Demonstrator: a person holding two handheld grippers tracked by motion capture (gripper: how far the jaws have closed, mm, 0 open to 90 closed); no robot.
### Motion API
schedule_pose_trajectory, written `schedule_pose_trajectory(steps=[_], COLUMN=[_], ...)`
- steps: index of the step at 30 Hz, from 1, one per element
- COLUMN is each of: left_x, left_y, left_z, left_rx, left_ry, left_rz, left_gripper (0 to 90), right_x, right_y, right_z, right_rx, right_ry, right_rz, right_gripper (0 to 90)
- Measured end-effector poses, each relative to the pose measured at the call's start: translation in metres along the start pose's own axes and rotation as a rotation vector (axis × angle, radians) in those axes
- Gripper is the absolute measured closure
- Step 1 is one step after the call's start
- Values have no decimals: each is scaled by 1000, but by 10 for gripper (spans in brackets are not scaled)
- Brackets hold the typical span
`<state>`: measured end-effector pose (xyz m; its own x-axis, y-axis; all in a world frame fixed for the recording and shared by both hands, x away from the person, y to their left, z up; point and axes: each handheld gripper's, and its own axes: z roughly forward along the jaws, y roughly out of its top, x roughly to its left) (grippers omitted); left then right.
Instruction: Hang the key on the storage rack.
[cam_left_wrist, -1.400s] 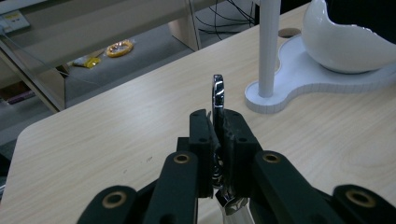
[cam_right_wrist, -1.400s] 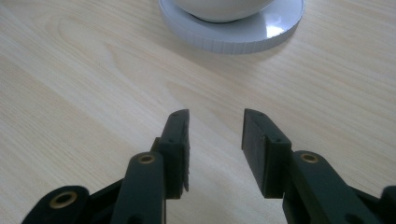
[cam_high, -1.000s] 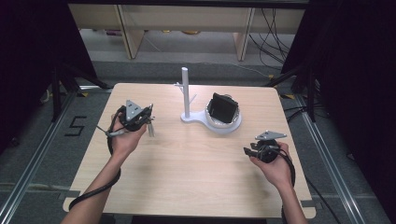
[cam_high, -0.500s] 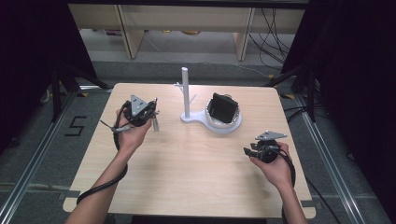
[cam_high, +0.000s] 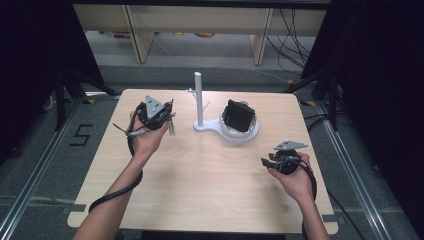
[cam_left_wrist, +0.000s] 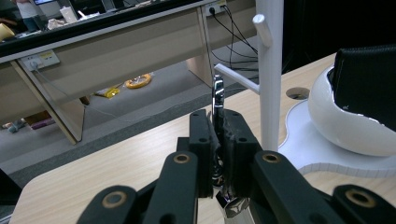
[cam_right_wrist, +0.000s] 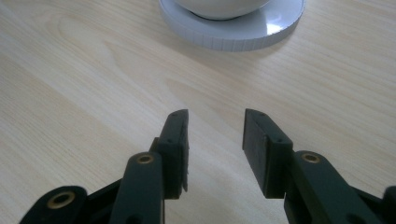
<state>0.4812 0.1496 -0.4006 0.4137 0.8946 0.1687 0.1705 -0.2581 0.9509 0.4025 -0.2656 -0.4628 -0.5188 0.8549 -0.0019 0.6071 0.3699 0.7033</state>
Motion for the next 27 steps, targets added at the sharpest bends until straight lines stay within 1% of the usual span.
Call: schedule_pose_trajectory(steps=[1,2,3,4,5,7,9,10,11,16,17,18,22,26,27], left_x=[-1,-1,-2,-3,-3,-4,-5,-5,-6,-8,-9,-9,-10,-11,-12], left_y=[1,2,3,4,5,7,8,9,10,14,14,15,18,20,20], left_z=[0,1,2,2,3,4,5,6,6,10,11,11,13,17,18], left_rx=[3,4,0,1,-1,-4,-10,-9,-8,-10,-11,-13,-10,-10,-10], left_ry=[2,2,2,3,4,8,7,11,11,10,12,12,7,10,9], left_rz=[-6,-1,-5,-1,-3,-2,-2,0,2,5,3,4,12,11,13], left_gripper=[831,831,831,831,831,831,831,831,831,831,831,831,831,831,831], right_x=[1,0,1,0,1,0,1,1,0,1,1,1,0,1,1], right_y=[0,0,0,0,0,0,0,0,-1,-1,-1,-1,-1,-1,-1], right_z=[0,0,0,0,0,0,0,0,1,1,1,0,0,0,1], right_rx=[5,1,8,-2,5,0,9,10,3,6,2,11,6,8,6], right_ry=[1,1,4,1,3,3,5,7,3,5,4,8,4,6,5], right_rz=[8,4,17,-2,10,1,16,16,2,-1,3,18,15,11,17], right_gripper=[617,617,617,617,616,616,615,615,615,614,614,614,613,613,613])
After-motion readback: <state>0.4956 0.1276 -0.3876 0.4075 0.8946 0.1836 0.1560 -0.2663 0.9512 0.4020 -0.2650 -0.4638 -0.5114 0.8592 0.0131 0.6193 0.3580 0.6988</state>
